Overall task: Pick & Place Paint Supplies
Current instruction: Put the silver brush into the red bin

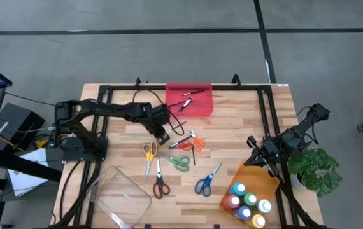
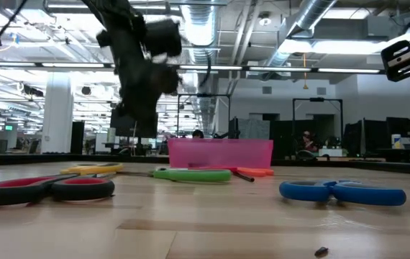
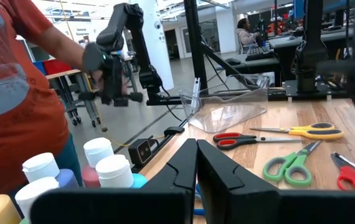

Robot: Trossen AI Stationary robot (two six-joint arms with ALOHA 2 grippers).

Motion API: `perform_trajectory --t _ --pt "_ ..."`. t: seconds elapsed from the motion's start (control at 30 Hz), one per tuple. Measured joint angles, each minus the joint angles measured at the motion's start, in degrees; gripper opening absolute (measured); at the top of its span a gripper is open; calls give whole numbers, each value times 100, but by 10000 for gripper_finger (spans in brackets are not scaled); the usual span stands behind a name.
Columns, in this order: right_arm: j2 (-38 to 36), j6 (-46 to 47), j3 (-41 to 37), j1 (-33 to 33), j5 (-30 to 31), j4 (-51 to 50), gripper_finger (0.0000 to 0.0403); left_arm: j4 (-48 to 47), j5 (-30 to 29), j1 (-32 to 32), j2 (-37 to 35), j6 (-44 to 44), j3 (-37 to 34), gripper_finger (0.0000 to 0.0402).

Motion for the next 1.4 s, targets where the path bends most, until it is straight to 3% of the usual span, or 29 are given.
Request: perform_trajectory --t 0.33,0.8,1.4 --pt "-1 0 0 -2 1 0 8 1199 709 -268 -1356 -1124 9 0" --pt "0 0 0 -1 0 0 8 3615 883 -583 -3091 -1782 27 0" --pt "0 0 0 0 1 0 8 6078 936 -1695 -3364 -1702 20 0"
